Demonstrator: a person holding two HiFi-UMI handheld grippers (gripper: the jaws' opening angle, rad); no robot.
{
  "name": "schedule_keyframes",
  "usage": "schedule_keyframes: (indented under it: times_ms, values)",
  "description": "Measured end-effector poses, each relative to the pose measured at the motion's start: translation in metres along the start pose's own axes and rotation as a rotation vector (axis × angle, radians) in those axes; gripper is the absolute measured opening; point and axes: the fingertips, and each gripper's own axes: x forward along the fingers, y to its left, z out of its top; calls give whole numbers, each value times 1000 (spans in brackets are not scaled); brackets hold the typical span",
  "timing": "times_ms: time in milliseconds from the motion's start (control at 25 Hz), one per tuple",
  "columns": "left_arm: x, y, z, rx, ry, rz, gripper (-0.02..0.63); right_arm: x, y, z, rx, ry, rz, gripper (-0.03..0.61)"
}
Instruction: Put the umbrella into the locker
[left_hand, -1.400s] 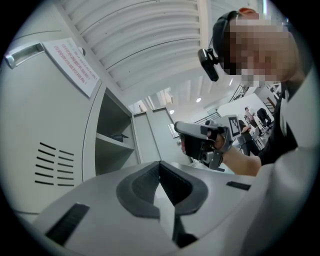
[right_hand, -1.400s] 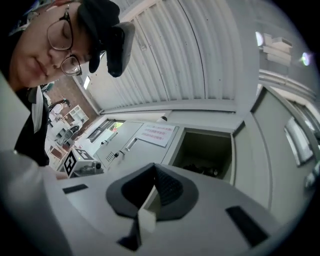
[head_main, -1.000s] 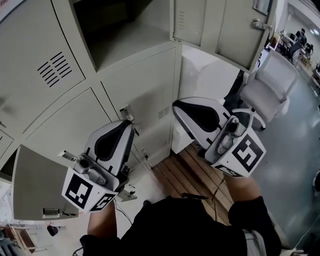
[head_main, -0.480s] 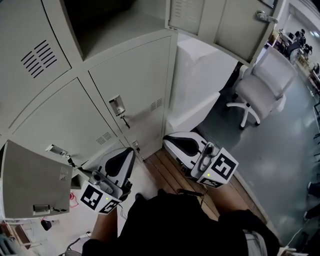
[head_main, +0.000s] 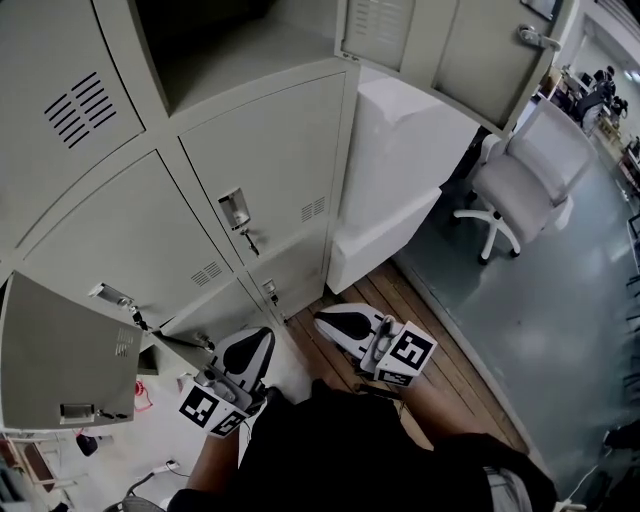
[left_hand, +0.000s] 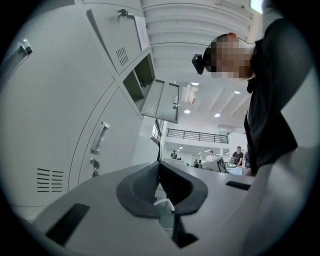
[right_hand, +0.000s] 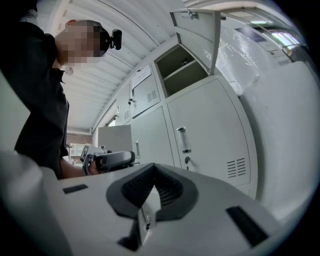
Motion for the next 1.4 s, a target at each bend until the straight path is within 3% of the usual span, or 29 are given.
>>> schedule_keyframes:
  times_ms: [280,560,1400]
  values:
    - [-6,1,-20,9,9,33,15,-2,0,-3,84,-27,8,12]
    - [-2,-4,-24,4,34,37,14,4,7,15,82,-81,39,12]
    - [5,-14,-31,-28,57,22,15,-5,12,4,95,-56,65,11]
